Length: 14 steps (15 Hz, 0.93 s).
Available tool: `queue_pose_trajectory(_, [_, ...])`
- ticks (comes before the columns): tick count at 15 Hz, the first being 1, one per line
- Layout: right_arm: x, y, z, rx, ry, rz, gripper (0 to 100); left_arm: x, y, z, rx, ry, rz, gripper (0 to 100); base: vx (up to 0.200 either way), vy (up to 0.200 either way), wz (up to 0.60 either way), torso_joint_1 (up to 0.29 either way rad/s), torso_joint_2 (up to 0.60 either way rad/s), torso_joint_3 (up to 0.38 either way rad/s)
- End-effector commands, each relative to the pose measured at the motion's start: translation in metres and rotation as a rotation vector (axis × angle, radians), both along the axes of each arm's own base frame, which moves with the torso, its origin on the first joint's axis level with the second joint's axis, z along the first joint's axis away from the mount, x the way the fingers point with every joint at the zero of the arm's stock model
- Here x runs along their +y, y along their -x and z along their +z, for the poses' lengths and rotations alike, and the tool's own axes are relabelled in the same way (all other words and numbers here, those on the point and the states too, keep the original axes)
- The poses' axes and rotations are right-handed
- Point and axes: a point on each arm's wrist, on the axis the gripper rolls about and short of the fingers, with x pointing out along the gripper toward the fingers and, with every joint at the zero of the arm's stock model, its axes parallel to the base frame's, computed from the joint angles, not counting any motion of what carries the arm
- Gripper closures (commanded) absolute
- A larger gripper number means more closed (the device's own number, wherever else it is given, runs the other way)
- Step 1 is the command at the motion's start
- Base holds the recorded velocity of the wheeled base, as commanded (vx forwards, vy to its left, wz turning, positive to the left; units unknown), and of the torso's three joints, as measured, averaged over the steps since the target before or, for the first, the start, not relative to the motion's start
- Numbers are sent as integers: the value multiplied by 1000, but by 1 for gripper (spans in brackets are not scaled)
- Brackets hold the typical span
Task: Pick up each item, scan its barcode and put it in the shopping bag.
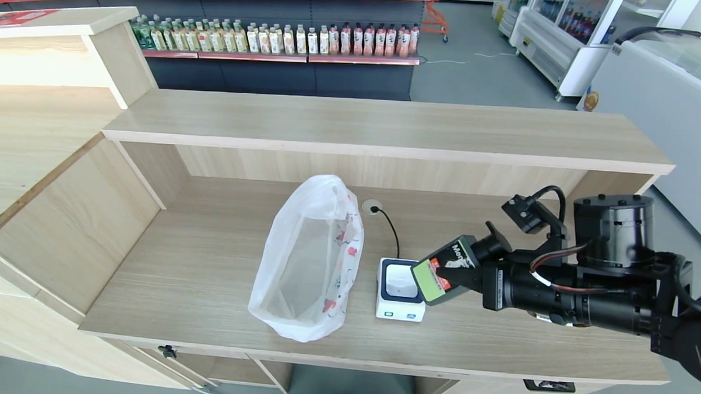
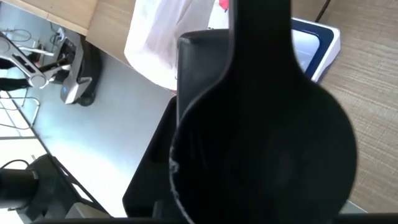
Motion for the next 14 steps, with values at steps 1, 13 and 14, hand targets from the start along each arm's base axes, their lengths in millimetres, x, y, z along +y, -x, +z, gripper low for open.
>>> queue_pose_trajectory(1, [4,-5,-5,12,5,5,100,0,0,0,0,-1,1,0,0,200,0,-12,-12,7])
queue_pose_trajectory(13, [36,-42,-39,-2,46,73,100,0,0,0,0,4,-1,0,0,133,0,8,4,2])
queue_pose_trajectory(14, [39,-49,-50,-22,78,73,100,0,0,0,0,4,-1,0,0,0,0,0,0,0])
